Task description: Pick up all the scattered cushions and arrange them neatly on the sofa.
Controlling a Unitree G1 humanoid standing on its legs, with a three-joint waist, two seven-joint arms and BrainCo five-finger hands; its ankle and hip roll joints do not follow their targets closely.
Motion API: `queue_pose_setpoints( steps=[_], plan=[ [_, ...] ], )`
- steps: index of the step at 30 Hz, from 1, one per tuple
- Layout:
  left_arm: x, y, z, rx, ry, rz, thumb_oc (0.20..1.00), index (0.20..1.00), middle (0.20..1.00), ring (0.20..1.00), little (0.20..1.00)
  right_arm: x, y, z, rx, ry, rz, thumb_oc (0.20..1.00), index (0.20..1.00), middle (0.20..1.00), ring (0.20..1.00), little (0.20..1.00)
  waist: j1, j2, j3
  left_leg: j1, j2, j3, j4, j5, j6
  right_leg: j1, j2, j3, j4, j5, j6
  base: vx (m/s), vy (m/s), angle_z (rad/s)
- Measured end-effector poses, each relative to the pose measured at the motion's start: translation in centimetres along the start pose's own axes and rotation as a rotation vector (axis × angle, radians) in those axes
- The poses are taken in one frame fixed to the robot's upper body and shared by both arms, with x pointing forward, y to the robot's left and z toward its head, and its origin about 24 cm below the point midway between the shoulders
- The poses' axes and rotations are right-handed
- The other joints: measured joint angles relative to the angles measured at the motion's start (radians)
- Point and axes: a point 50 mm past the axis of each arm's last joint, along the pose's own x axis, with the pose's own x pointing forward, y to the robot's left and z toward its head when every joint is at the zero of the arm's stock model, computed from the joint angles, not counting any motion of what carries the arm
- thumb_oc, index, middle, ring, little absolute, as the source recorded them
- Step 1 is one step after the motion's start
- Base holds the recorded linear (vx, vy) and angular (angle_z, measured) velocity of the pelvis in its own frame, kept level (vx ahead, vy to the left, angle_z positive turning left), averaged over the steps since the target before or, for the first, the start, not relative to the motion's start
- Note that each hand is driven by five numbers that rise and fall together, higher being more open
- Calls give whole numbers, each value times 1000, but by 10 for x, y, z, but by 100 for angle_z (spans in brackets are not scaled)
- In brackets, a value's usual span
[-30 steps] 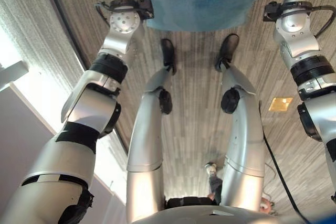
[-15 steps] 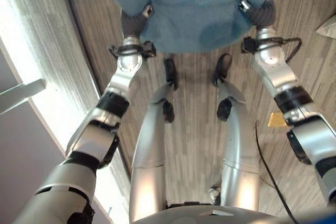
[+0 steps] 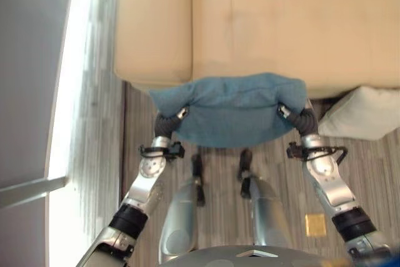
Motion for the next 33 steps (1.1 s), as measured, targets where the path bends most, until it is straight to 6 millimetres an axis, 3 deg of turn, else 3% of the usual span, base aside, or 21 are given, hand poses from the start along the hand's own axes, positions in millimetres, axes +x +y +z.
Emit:
queue_pose_setpoints(
  steps=[2, 3, 4, 7, 11, 14, 15, 18, 20, 22, 25, 26, 27, 30, 33],
  plan=[
    [-4, 2, -4, 4, 19, -3, 200, 200, 200, 200, 200, -8, 0, -7, -2, 36, 10, 200, 200, 200, 200, 200, -7, 6, -33, 50, 1, 7, -38, 4, -1, 41, 7, 2, -26, 2, 7, 214, 21, -21],
    [-12, 9, -10, 16, 54, -9, 200, 200, 200, 200, 200, -15, 2, -16, -14, 79, 37, 200, 200, 200, 200, 200, -13, 6, -34, 147, -1, 34, -84, 7, -4, 112, 25, 1, -59, 15, 20, 194, 18, -106],
    [-29, 18, -21, 26, 110, 15, 200, 200, 200, 200, 200, -23, 8, -21, -36, 107, 93, 200, 200, 200, 200, 200, -2, 2, -57, 264, 11, 105, -125, 0, -13, 178, 31, -28, -87, 20, 30, 248, -101, -116],
    [-30, 12, -26, 12, 137, -10, 200, 200, 200, 200, 200, -32, 4, -28, -41, 150, 85, 200, 200, 200, 200, 200, -20, 12, -92, 316, 35, 128, -146, -7, -22, 243, 39, -72, -128, 22, 41, 169, -190, -47],
    [-29, 8, -28, 10, 147, -29, 200, 200, 200, 200, 200, -38, -1, -32, -43, 173, 68, 200, 200, 200, 200, 200, -14, 6, -101, 295, 73, 94, -79, -6, -49, 280, 78, -90, -162, 9, 20, 130, -209, 14],
    [-34, 10, -34, 12, 181, -21, 200, 200, 200, 200, 200, -39, -1, -33, -44, 185, 77, 200, 200, 200, 200, 200, 30, -19, -102, 230, 69, 9, 140, 4, -71, 348, 63, -73, -186, -10, -22, 88, -18, -3],
    [-36, 9, -35, 5, 185, -23, 200, 200, 200, 200, 200, -38, -1, -32, -45, 182, 74, 200, 200, 200, 200, 200, 35, -18, -112, 214, 63, -20, 159, -3, -80, 357, 64, -76, -202, -4, -35, 168, 33, -9],
    [-35, 4, -36, -17, 182, -19, 200, 200, 200, 200, 200, -34, -4, -30, -52, 170, 65, 200, 200, 200, 200, 200, 42, -12, -118, 185, -1, -49, 5, -16, -78, 361, 64, -41, -235, 10, -14, 229, 68, 4],
    [-35, 3, -36, -17, 181, -20, 200, 200, 200, 200, 200, -31, -5, -30, -55, 169, 60, 200, 200, 200, 200, 200, 44, -11, -117, 175, -23, -21, -86, 1, -73, 377, 75, -25, -265, 30, -4, 153, 64, -17],
    [-36, 4, -37, -13, 185, -19, 200, 200, 200, 200, 200, -29, -5, -30, -59, 171, 60, 200, 200, 200, 200, 200, 72, -6, -119, 171, -19, -27, -103, 27, -61, 384, 105, 4, -267, 20, -18, 273, 162, -70],
    [-37, 4, -39, -12, 202, -20, 200, 200, 200, 200, 200, -30, -5, -31, -52, 178, 58, 200, 200, 200, 200, 200, 54, 13, -129, 275, -27, -3, -120, 16, -20, 399, 122, 35, -208, -25, -17, 244, 238, -68],
    [-37, 3, -39, -11, 202, -23, 200, 200, 200, 200, 200, -29, -4, -30, -46, 174, 53, 200, 200, 200, 200, 200, 37, 19, -130, 310, -35, 11, -170, 32, 47, 367, 113, 45, -126, -53, 17, 135, 173, -54],
    [-37, 4, -39, -9, 202, -23, 200, 200, 200, 200, 200, -29, -3, -30, -45, 172, 53, 200, 200, 200, 200, 200, 30, 21, -129, 329, -44, 40, -192, 38, 65, 317, 88, 45, -17, -87, 84, 118, 140, -54],
    [-38, 6, -40, 2, 211, -22, 200, 200, 200, 200, 200, -33, -2, -32, -59, 184, 63, 200, 200, 200, 200, 200, 16, 26, -120, 379, -74, 85, -190, 14, 95, 188, -2, 3, 270, -125, 120, 116, 78, -39],
    [-37, 16, -36, 32, 205, -9, 200, 200, 200, 200, 200, -33, 5, -31, -52, 181, 96, 200, 200, 200, 200, 200, 33, 20, -121, 403, -83, 113, -209, 3, 88, 186, -56, -52, 198, -108, 115, 184, -17, -26]
  ],
)
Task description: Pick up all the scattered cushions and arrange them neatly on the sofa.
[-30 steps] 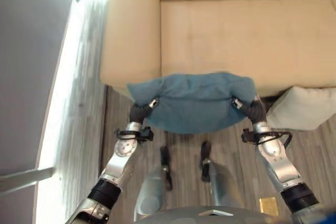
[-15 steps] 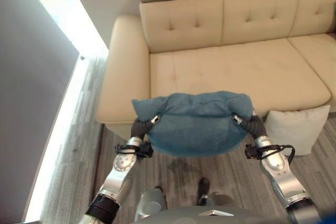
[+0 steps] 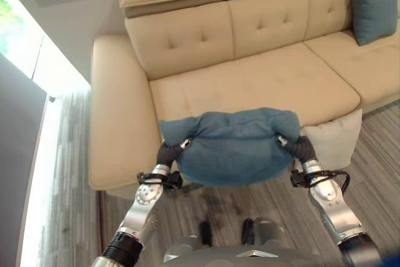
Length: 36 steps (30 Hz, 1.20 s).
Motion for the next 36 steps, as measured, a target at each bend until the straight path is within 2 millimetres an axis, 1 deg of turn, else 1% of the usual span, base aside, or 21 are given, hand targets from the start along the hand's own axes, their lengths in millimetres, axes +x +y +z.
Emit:
queue_pose_setpoints(
  steps=[4, 5, 6, 7, 8, 9, 11, 13, 15, 17, 19, 20, 21, 23, 25, 27, 29, 30, 31, 33, 36],
  plan=[
    [-2, 9, -2, 5, 9, 33, 200, 200, 200, 200, 200, 2, 6, 2, -1, -6, 46, 200, 200, 200, 200, 200, 8, 2, 2, 7, 15, 2, -23, -10, -15, 0, 18, -4, -191, 63, 7, 205, -77, -13],
    [-3, 9, -3, 3, 14, 34, 200, 200, 200, 200, 200, 2, 6, 1, -1, 4, 49, 200, 200, 200, 200, 200, 3, -1, 3, 25, 20, -4, -31, -15, -25, 5, 33, 4, -292, 127, 5, 225, -134, 13],
    [-3, 9, -4, 5, 18, 35, 200, 200, 200, 200, 200, 2, 6, 0, -1, 6, 49, 200, 200, 200, 200, 200, 2, -4, 2, 34, 20, -5, -32, -21, -34, 14, 36, 7, -333, 155, 5, 157, -101, 22],
    [-4, 9, -5, 3, 21, 36, 200, 200, 200, 200, 200, 1, 6, 0, -2, 9, 47, 200, 200, 200, 200, 200, -4, -9, 0, 52, 20, -15, -31, -29, -47, 34, 38, 14, -366, 211, 0, 154, -104, 26],
    [-6, 6, -8, -9, 32, 37, 200, 200, 200, 200, 200, 1, 4, -2, -7, 18, 45, 200, 200, 200, 200, 200, -11, -2, -1, 70, 30, -31, -31, -36, -59, 65, 57, 13, -381, 238, -39, 190, -135, 14],
    [-8, 2, -12, -21, 40, 27, 200, 200, 200, 200, 200, 1, 2, -2, -14, 20, 38, 200, 200, 200, 200, 200, -6, 14, -9, 79, 64, -40, -23, -34, -65, 105, 99, 9, -434, 239, -48, 229, -203, 9],
    [-8, -1, -12, -33, 38, 16, 200, 200, 200, 200, 200, 0, -1, -3, -14, 23, 26, 200, 200, 200, 200, 200, -5, 9, -8, 56, 92, -73, 45, -41, -84, 159, 126, -6, -506, 244, -50, 188, -266, 19],
    [-4, -7, -11, -51, 28, 7, 200, 200, 200, 200, 200, 1, -5, 0, -14, 11, 7, 200, 200, 200, 200, 200, -7, -22, -3, -75, 103, -128, 280, -32, -113, 193, 115, -47, -537, 224, -69, 140, -209, 56],
    [-3, -9, -10, -61, 21, 5, 200, 200, 200, 200, 200, 2, -7, 2, -13, 4, -6, 200, 200, 200, 200, 200, 2, -40, 8, -171, 115, -138, 448, -30, -166, 206, 113, -69, -537, 213, -94, 119, -43, 40],
    [-4, -9, -11, -61, 26, 6, 200, 200, 200, 200, 200, 2, -7, 2, -13, 3, -7, 200, 200, 200, 200, 200, 6, -39, 9, -193, 123, -125, 417, -37, -174, 217, 125, -93, -538, 194, -105, 176, -12, 34],
    [-3, -9, -11, -61, 25, 4, 200, 200, 200, 200, 200, 3, -7, 3, -11, -1, -13, 200, 200, 200, 200, 200, 5, -43, 11, -206, 106, -96, 292, -38, -169, 221, 130, -108, -543, 170, -103, 175, 17, 37],
    [-3, -9, -11, -59, 25, 4, 200, 200, 200, 200, 200, 4, -7, 3, -10, -1, -18, 200, 200, 200, 200, 200, 10, -47, 15, -226, 84, -64, 171, -17, -163, 221, 139, -111, -544, 159, -102, 218, 34, 18],
    [-4, -9, -11, -59, 27, 5, 200, 200, 200, 200, 200, 4, -6, 1, -3, 7, -22, 200, 200, 200, 200, 200, 12, -47, 16, -246, 78, -41, 124, 8, -157, 222, 150, -112, -543, 144, -96, 246, 69, 4],
    [-4, -8, -13, -56, 37, 10, 200, 200, 200, 200, 200, 3, -5, -3, -1, 23, -22, 200, 200, 200, 200, 200, 23, -43, 19, -257, 87, -31, 35, 65, -163, 246, 188, -106, -543, 130, -109, 292, 110, -22],
    [-7, -6, -15, -53, 46, 13, 200, 200, 200, 200, 200, 1, -3, -5, 1, 31, -16, 200, 200, 200, 200, 200, 25, -38, 16, -250, 97, -44, 22, 82, -147, 278, 214, -97, -542, 113, -120, 312, 168, -39],
    [-8, -5, -17, -52, 53, 16, 200, 200, 200, 200, 200, 2, -1, -4, 11, 29, -16, 200, 200, 200, 200, 200, 33, -35, 14, -210, 81, -68, 36, 87, -130, 289, 216, -49, -518, 93, -126, 252, 175, -67],
    [-10, -5, -18, -53, 59, 17, 200, 200, 200, 200, 200, 1, -3, -3, 0, 25, -10, 200, 200, 200, 200, 200, 30, -12, 3, -152, 66, -61, 27, 89, -101, 292, 216, -29, -472, 67, -117, 168, 160, -66],
    [-9, -5, -17, -52, 57, 13, 200, 200, 200, 200, 200, 1, -2, -3, 1, 24, -8, 200, 200, 200, 200, 200, 13, 2, 3, -89, 65, -54, -30, 113, -24, 244, 190, -24, -310, 22, -68, 176, 165, -33],
    [-6, -5, -14, -43, 45, 7, 200, 200, 200, 200, 200, -1, -2, -2, 2, 21, -8, 200, 200, 200, 200, 200, 1, -3, -1, -73, 49, -54, -27, 87, -3, 168, 143, -22, -124, -20, -22, 186, 149, -25],
    [-4, -3, -11, -31, 36, 4, 200, 200, 200, 200, 200, 2, -2, 3, 3, -3, -8, 200, 200, 200, 200, 200, 7, 0, 2, -61, 27, -53, -30, 69, 17, 60, 77, -26, 87, -57, 11, 142, 55, 3],
    [-5, 3, -9, -9, 32, 9, 200, 200, 200, 200, 200, 3, 0, 6, -1, -13, 16, 200, 200, 200, 200, 200, 20, 16, 14, -22, 18, -65, -31, 39, 17, 19, 27, 2, 58, -63, 17, 169, -16, 6]
  ],
)
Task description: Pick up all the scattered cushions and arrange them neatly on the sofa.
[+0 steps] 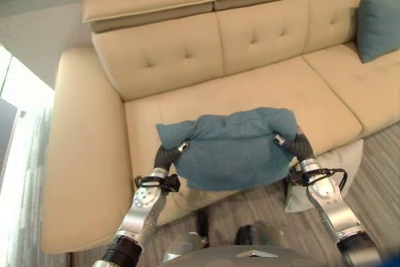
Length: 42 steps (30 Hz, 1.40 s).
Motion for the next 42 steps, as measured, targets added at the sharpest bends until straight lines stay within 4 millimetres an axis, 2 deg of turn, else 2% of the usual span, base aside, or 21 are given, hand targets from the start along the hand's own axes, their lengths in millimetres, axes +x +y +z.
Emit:
queue_pose_setpoints(
  steps=[2, 3, 5, 6, 7, 9, 10, 13, 15, 18, 24, 25, 26, 28, 30, 34, 36, 38, 42],
  plan=[
    [1, 2, 2, 10, -3, -1, 200, 200, 200, 200, 200, 0, 2, -1, 3, 2, 12, 200, 200, 200, 200, 200, -1, 10, 8, 12, -3, -14, -1, -4, -6, -16, -10, 47, -132, 43, 6, 175, -52, 38],
    [2, 5, 5, 29, -10, -4, 200, 200, 200, 200, 200, -3, 3, -3, 4, 12, 17, 200, 200, 200, 200, 200, -18, 4, 6, 13, -7, -58, -2, -10, -15, -18, 9, 164, -273, 121, 18, 224, -94, 86],
    [2, 4, 4, 25, -8, -5, 200, 200, 200, 200, 200, -5, 4, -5, 8, 24, 18, 200, 200, 200, 200, 200, -10, -23, 6, 30, -21, -109, 2, -24, -37, 23, 15, 218, -398, 209, 17, 216, -114, 88],
    [2, 4, 4, 35, -7, -10, 200, 200, 200, 200, 200, -9, 3, -9, 12, 42, 12, 200, 200, 200, 200, 200, -21, -41, 3, 38, -29, -146, 1, -38, -55, 76, 8, 222, -448, 232, 10, 155, -112, 100],
    [1, -1, 2, 18, -3, -14, 200, 200, 200, 200, 200, -12, 1, -13, 8, 60, 4, 200, 200, 200, 200, 200, -19, -43, -1, 53, -18, -173, 0, -42, -69, 122, 18, 197, -495, 282, -34, 136, -120, 90],
    [-1, -6, 5, -1, -23, -25, 200, 200, 200, 200, 200, -10, -4, -12, 3, 53, -13, 200, 200, 200, 200, 200, 2, -32, -8, 45, 29, -199, 2, -46, -96, 168, 60, 148, -569, 300, -54, 124, -141, 54],
    [0, -10, 9, -16, -46, -33, 200, 200, 200, 200, 200, -6, -9, -7, -7, 32, -26, 200, 200, 200, 200, 200, 15, -32, -8, 42, 57, -213, -1, -40, -117, 182, 89, 109, -596, 314, -78, 122, -175, 56],
    [6, -17, 14, -29, -67, -38, 200, 200, 200, 200, 200, -3, -16, -2, -17, 12, -53, 200, 200, 200, 200, 200, 11, -33, -9, 32, 84, -219, 0, -29, -134, 203, 106, 48, -596, 297, -97, 33, -144, 54],
    [19, -23, 30, -10, -120, -52, 200, 200, 200, 200, 200, 7, -23, 8, -31, -32, -82, 200, 200, 200, 200, 200, 2, -35, -9, 4, 93, -247, 0, -21, -147, 193, 111, 6, -596, 291, -99, -8, -112, 57],
    [33, -27, 49, 0, -188, -42, 200, 200, 200, 200, 200, 22, -29, 24, -57, -96, -97, 200, 200, 200, 200, 200, 2, -38, -10, -32, 98, -268, 7, -14, -157, 173, 113, -21, -596, 286, -93, -47, -96, 30],
    [73, -38, 123, 43, -413, 7, 200, 200, 200, 200, 200, 80, -37, 80, -37, -277, -176, 200, 200, 200, 200, 200, -1, -46, -3, -140, 92, -292, 42, 5, -170, 94, 111, -44, -595, 305, -107, -97, -19, 11],
    [85, -40, 149, 52, -484, 33, 200, 200, 200, 200, 200, 98, -39, 104, -26, -338, -203, 200, 200, 200, 200, 200, -7, -46, 0, -186, 89, -295, 59, 10, -171, 56, 109, -48, -594, 316, -112, -183, 37, 6],
    [97, -42, 184, 72, -572, 61, 200, 200, 200, 200, 200, 117, -44, 136, -45, -412, -229, 200, 200, 200, 200, 200, -12, -38, 11, -248, 85, -295, 69, 24, -171, -11, 102, -46, -572, 325, -114, -200, 74, 5],
    [105, -52, 212, 85, -643, 73, 200, 200, 200, 200, 200, 131, -51, 164, -95, -465, -257, 200, 200, 200, 200, 200, -10, -24, 46, -276, 74, -295, 75, 33, -168, -51, 90, -43, -546, 335, -127, -111, 62, -4],
    [113, -59, 249, 111, -722, 100, 200, 200, 200, 200, 200, 149, -56, 203, -128, -522, -301, 200, 200, 200, 200, 200, -11, -13, 65, -338, 68, -281, 87, 40, -164, -127, 78, -26, -515, 334, -122, -38, 48, -13],
    [114, -61, 267, 90, -769, 119, 200, 200, 200, 200, 200, 153, -60, 220, -133, -545, -338, 200, 200, 200, 200, 200, 2, -6, 105, -354, 66, -267, 70, 43, -163, -155, 75, -12, -520, 341, -129, -17, 41, -8],
    [115, -63, 268, 85, -768, 125, 200, 200, 200, 200, 200, 155, -60, 222, -142, -543, -346, 200, 200, 200, 200, 200, 5, -5, 110, -374, 67, -267, 70, 44, -163, -174, 76, -12, -523, 341, -130, -25, 22, -3],
    [125, -63, 269, 102, -730, 144, 200, 200, 200, 200, 200, 160, -62, 221, -161, -511, -353, 200, 200, 200, 200, 200, 12, -4, 111, -413, 67, -267, 73, 44, -163, -213, 76, -13, -521, 342, -130, 0, 0, 0],
    [128, -61, 265, 97, -709, 154, 200, 200, 200, 200, 200, 163, -58, 219, -163, -500, -343, 200, 200, 200, 200, 200, 15, -3, 137, -419, 65, -263, 75, 44, -163, -219, 73, -14, -519, 344, -133, -35, 40, 2]
  ],
)
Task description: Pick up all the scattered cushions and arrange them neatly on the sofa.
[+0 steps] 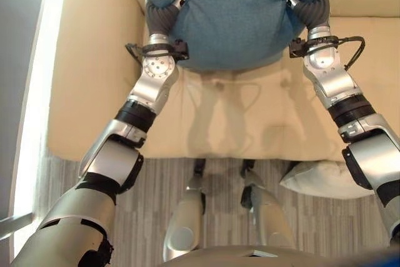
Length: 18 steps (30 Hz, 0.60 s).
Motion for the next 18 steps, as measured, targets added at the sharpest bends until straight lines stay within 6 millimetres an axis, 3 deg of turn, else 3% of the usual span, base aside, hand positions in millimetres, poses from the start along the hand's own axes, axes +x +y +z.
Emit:
queue_pose_setpoints(
  steps=[2, 4, 6, 7, 8, 9, 17, 18],
  plan=[
    [15, -1, -4, 89, 22, 9, 200, 200, 200, 200, 200, 17, -4, 0, -48, 30, -25, 200, 200, 200, 200, 200, -2, 1, 10, -69, -20, 3, 75, -1, 0, -47, -23, 0, 38, -1, 1, -34, 23, 6],
    [31, -15, 28, 11, -53, -1, 200, 200, 200, 200, 200, 37, -14, 30, -38, -36, -69, 200, 200, 200, 200, 200, 2, 9, 18, -142, -27, 1, 78, -1, 0, -123, -30, 4, 52, -3, -1, -24, 26, 8],
    [34, -17, 33, 13, -66, -3, 200, 200, 200, 200, 200, 41, -19, 34, -40, -37, -94, 200, 200, 200, 200, 200, 1, 3, 25, -151, -28, 1, 80, -1, 0, -141, -34, 11, 69, -2, -3, -12, 37, 3],
    [36, -16, 34, 33, -64, -3, 1000, 1000, 1000, 1000, 1000, 43, -20, 34, -67, -29, -93, 520, 520, 520, 520, 520, 1, 3, 24, -151, -30, 2, 80, -1, 0, -142, -36, 12, 70, -2, -3, 0, 0, 0],
    [42, -15, 37, 60, -63, 10, 1000, 1000, 1000, 1000, 1000, 48, -21, 38, -102, -30, -92, 812, 812, 812, 812, 812, -1, 3, 24, -152, -32, 3, 77, -1, 0, -147, -38, 14, 71, -2, -3, -5, 23, -4],
    [47, -13, 43, 74, -69, 20, 1000, 1000, 1000, 1000, 1000, 52, -22, 44, -122, -35, -96, 1000, 1000, 1000, 1000, 1000, 0, 3, 24, -153, -32, 5, 67, 0, 1, -154, -39, 16, 75, -2, -3, -2, 27, -3],
    [70, -4, 83, 179, -135, 89, 1000, 1000, 1000, 1000, 1000, 70, -42, 70, -449, -58, -203, 1000, 1000, 1000, 1000, 1000, 1, 3, 23, -171, -32, 25, 43, 22, 13, -199, -37, 38, 80, 13, -9, 23, 17, -5],
    [74, -4, 95, 163, -163, 119, 1000, 1000, 1000, 1000, 1000, 73, -48, 77, -469, -66, -239, 1000, 1000, 1000, 1000, 1000, -1, 3, 23, -174, -32, 25, 42, 22, 14, -202, -36, 40, 80, 14, -10, 41, 26, -7]
  ],
)
